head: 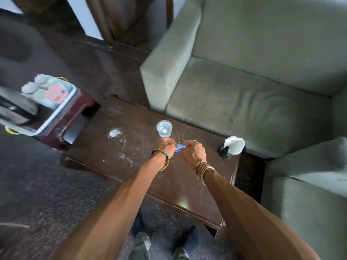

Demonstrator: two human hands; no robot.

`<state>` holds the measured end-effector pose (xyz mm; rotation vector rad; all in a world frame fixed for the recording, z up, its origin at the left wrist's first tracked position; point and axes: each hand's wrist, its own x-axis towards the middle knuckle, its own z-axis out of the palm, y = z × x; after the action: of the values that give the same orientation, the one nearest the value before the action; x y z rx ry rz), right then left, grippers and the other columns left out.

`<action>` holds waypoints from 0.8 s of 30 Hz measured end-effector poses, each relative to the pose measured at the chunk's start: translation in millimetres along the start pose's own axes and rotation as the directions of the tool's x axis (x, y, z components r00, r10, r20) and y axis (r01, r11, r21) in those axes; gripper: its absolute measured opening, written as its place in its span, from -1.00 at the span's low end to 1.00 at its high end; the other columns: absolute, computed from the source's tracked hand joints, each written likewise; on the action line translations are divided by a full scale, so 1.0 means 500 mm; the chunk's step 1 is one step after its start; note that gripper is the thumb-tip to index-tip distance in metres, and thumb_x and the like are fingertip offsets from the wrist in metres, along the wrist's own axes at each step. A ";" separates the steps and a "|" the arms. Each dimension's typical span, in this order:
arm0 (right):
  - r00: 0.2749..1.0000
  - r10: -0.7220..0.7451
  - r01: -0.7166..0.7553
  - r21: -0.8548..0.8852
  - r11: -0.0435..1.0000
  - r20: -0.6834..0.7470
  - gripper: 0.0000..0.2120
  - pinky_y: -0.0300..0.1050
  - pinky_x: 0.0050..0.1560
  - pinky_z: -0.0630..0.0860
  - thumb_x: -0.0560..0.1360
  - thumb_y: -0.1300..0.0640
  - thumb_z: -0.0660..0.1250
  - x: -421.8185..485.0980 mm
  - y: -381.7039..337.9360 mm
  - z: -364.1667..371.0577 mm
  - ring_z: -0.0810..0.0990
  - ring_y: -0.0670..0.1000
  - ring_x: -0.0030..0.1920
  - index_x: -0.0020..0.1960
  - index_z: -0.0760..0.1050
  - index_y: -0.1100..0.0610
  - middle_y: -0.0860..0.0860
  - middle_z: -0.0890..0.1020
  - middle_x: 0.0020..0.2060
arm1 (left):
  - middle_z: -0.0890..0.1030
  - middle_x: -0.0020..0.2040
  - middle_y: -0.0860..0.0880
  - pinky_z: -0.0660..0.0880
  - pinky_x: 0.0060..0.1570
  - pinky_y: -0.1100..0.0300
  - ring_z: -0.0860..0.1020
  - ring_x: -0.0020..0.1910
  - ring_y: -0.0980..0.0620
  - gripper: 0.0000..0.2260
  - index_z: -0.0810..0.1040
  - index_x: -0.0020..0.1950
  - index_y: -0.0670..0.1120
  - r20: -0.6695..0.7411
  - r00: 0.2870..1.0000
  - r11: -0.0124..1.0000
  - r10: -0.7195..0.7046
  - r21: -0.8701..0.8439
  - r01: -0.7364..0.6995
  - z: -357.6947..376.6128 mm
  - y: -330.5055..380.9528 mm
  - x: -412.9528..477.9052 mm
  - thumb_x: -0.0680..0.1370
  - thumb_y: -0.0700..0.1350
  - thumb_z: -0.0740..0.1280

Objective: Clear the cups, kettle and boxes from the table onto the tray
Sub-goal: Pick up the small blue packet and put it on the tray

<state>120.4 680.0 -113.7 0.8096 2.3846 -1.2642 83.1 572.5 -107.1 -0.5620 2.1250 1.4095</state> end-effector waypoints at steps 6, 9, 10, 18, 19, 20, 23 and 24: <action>0.985 -0.161 0.165 -0.077 0.983 0.059 -0.63 -0.20 0.10 0.45 0.40 0.19 0.33 -0.100 -0.186 0.098 0.59 0.10 0.14 0.20 0.60 0.05 0.07 0.64 0.16 | 0.68 0.04 -0.21 0.58 0.10 0.02 0.64 0.00 -0.14 -0.87 0.65 0.00 -0.16 -0.151 0.987 0.998 0.050 -0.031 -0.055 -0.236 0.004 -0.060 0.48 -0.24 0.37; 0.970 -0.213 0.226 -0.110 0.968 0.119 -0.63 -0.24 0.04 0.42 0.43 0.17 0.33 -0.153 -0.266 0.187 0.60 0.07 0.11 0.23 0.59 0.04 0.04 0.65 0.15 | 0.68 0.04 -0.17 0.57 0.11 0.00 0.64 0.04 -0.14 -0.92 0.63 -0.07 -0.10 -0.205 0.977 0.998 0.054 -0.012 -0.057 -0.364 -0.032 -0.075 0.49 -0.22 0.37; 0.966 -0.226 0.241 -0.120 0.963 0.130 -0.63 -0.26 0.02 0.39 0.43 0.17 0.32 -0.168 -0.287 0.216 0.60 0.07 0.13 0.23 0.59 0.05 0.03 0.64 0.15 | 0.69 0.03 -0.13 0.57 0.10 0.03 0.64 0.03 -0.12 -0.91 0.65 -0.06 -0.10 -0.224 0.973 0.999 0.049 0.000 -0.050 -0.401 -0.043 -0.076 0.48 -0.21 0.37; 0.912 -0.325 0.370 -0.160 0.915 0.250 -0.68 -0.22 -0.01 0.43 0.41 0.19 0.27 -0.293 -0.479 0.489 0.55 0.03 -0.03 0.11 0.64 0.02 -0.05 0.61 0.00 | 0.69 0.05 -0.05 0.57 0.13 0.08 0.65 0.03 -0.05 -0.85 0.67 0.03 -0.06 -0.379 0.925 0.997 -0.027 -0.080 -0.004 -0.743 -0.171 -0.093 0.50 -0.14 0.38; 0.901 -0.345 0.395 -0.168 0.903 0.262 -0.71 -0.20 0.00 0.44 0.41 0.19 0.27 -0.304 -0.506 0.518 0.53 0.03 -0.05 0.07 0.64 0.03 -0.06 0.60 -0.03 | 0.68 0.05 -0.06 0.57 0.13 0.09 0.64 0.03 -0.05 -0.85 0.67 0.03 -0.07 -0.405 0.914 0.996 -0.024 -0.084 -0.011 -0.784 -0.178 -0.095 0.51 -0.14 0.36; 0.891 -0.363 0.416 -0.173 0.893 0.273 -0.75 -0.20 -0.02 0.43 0.40 0.19 0.27 -0.314 -0.531 0.540 0.52 0.04 -0.06 0.02 0.63 0.03 -0.05 0.59 -0.07 | 0.68 0.06 -0.07 0.56 0.13 0.12 0.63 0.05 -0.06 -0.85 0.67 0.04 -0.08 -0.410 0.912 0.996 -0.023 -0.089 -0.014 -0.818 -0.179 -0.101 0.52 -0.13 0.34; 0.849 -0.418 0.491 -0.190 0.850 0.324 -0.85 -0.20 -0.11 0.37 0.38 0.19 0.27 -0.351 -0.616 0.613 0.45 0.06 -0.14 -0.14 0.53 -0.04 -0.03 0.51 -0.19 | 0.64 0.16 -0.13 0.53 0.17 0.07 0.59 0.15 -0.11 -0.77 0.63 0.16 -0.15 -0.457 0.888 0.993 -0.048 -0.120 -0.008 -0.931 -0.186 -0.113 0.58 -0.17 0.25; 0.838 -0.430 0.506 -0.184 0.843 0.337 -0.81 -0.18 -0.08 0.41 0.38 0.20 0.27 -0.358 -0.640 0.635 0.49 0.08 -0.10 -0.10 0.56 -0.04 0.00 0.55 -0.15 | 0.62 0.19 -0.15 0.52 0.20 0.04 0.58 0.18 -0.13 -0.75 0.61 0.21 -0.16 -0.473 0.880 0.991 -0.042 -0.133 -0.024 -0.965 -0.189 -0.112 0.58 -0.18 0.25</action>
<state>69.8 213.6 10.5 -0.0604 2.5113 -1.0860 89.0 93.3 15.3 -1.0655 2.3996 1.5377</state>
